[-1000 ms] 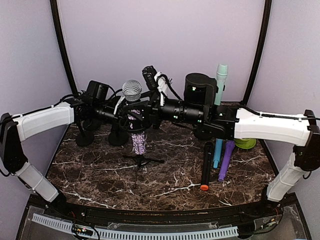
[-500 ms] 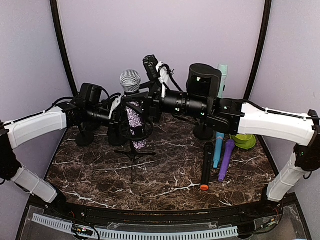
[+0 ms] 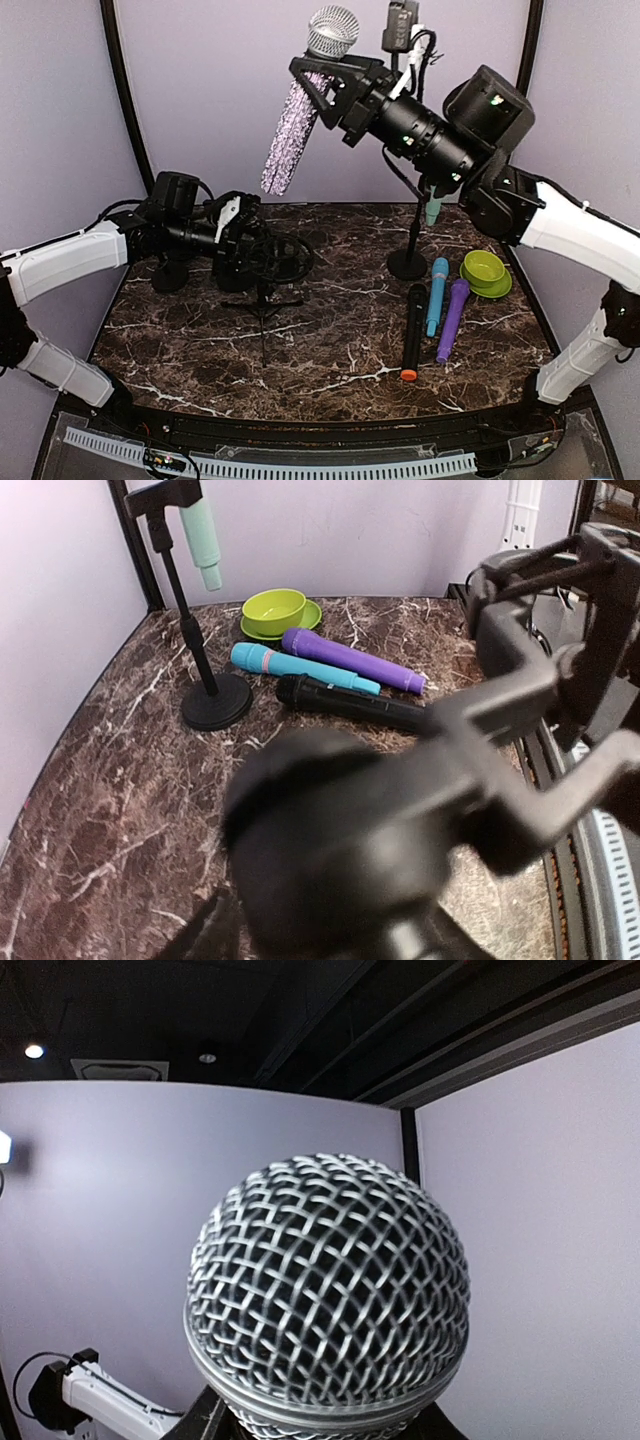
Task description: Remove the microphone from the stand
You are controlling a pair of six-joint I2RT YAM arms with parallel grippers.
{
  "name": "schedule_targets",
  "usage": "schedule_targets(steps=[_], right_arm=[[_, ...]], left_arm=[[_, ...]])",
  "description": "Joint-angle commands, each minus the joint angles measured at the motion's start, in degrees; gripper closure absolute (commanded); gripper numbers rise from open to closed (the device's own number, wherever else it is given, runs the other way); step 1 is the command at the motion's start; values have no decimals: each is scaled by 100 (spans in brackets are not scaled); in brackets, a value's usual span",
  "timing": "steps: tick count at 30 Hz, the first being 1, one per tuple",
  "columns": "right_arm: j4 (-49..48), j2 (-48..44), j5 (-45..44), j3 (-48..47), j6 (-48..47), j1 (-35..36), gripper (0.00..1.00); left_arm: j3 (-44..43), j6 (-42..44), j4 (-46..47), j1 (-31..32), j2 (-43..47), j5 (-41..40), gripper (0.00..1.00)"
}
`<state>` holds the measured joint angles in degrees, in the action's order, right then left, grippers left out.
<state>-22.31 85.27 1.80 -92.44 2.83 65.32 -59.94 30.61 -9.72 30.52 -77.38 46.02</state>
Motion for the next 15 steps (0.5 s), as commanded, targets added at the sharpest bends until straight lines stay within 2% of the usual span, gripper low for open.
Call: schedule_targets(steps=[1, 5, 9, 12, 15], right_arm=[[-765, -437, -634, -40, 31, 4, 88], [-809, -520, -670, 234, 309, 5, 88], [-858, -449, -611, 358, 513, 13, 88], [-866, -334, -631, 406, 560, 13, 88], [-816, -282, -976, 528, 497, 16, 88]], left_arm=[[108, -98, -332, 18, 282, -214, 34], [166, -99, -780, -27, 675, -170, 3], [313, -180, -1278, -240, 1264, -215, 1], [427, -244, -1709, -628, 1830, -297, 1], [422, -184, -2116, -959, 2273, -313, 1]])
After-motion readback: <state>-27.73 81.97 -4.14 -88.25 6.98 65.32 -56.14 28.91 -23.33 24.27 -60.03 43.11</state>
